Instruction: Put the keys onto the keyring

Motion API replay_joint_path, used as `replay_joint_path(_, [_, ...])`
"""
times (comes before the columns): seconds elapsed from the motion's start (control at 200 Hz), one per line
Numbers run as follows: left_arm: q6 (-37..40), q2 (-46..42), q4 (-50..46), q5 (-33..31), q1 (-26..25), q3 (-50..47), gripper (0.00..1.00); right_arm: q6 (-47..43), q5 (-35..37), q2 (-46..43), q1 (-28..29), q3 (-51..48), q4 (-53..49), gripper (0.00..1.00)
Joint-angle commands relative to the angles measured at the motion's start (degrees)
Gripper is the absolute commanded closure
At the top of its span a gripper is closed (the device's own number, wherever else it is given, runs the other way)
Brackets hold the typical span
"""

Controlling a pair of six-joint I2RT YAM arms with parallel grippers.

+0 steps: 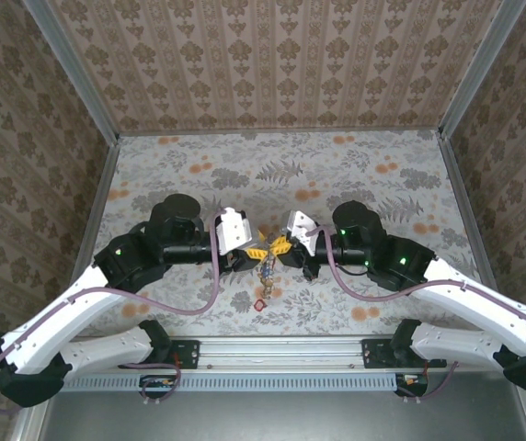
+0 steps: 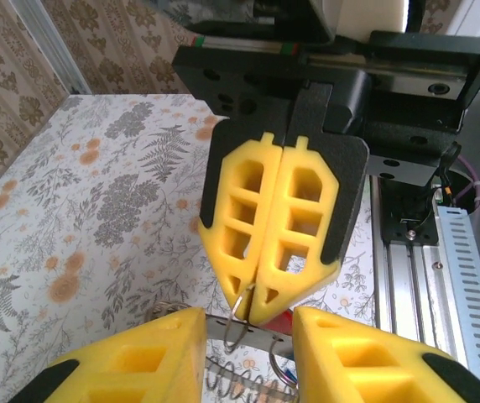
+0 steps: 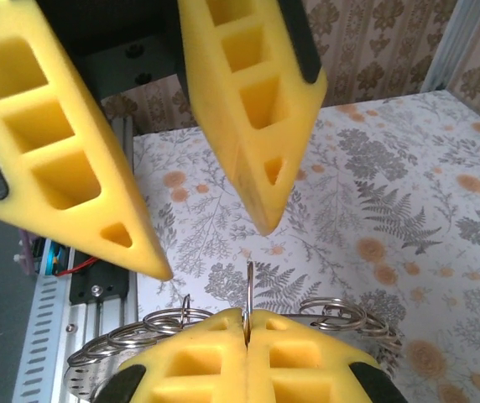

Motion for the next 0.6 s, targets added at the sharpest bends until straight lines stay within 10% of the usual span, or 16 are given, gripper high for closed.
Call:
replay_joint_path(0.0, [1.3,0.03,-1.24,-0.67,-0.49,1.99,0.67,-1.08,-2.56,0.08,0.45,2.6,0.28,1.0])
replay_joint_path(0.445, [1.92,1.9,-2.41,-2.21,-2.12,1.43,0.78,-0.82,-4.13,0.43,0.51,3.0,0.81,1.0])
replay_joint_path(0.595, [2.18,1.53,-2.1,-2.88,-2.34,0.93,1.0,-0.9,-4.37,0.0,0.62,2.72,1.17,1.0])
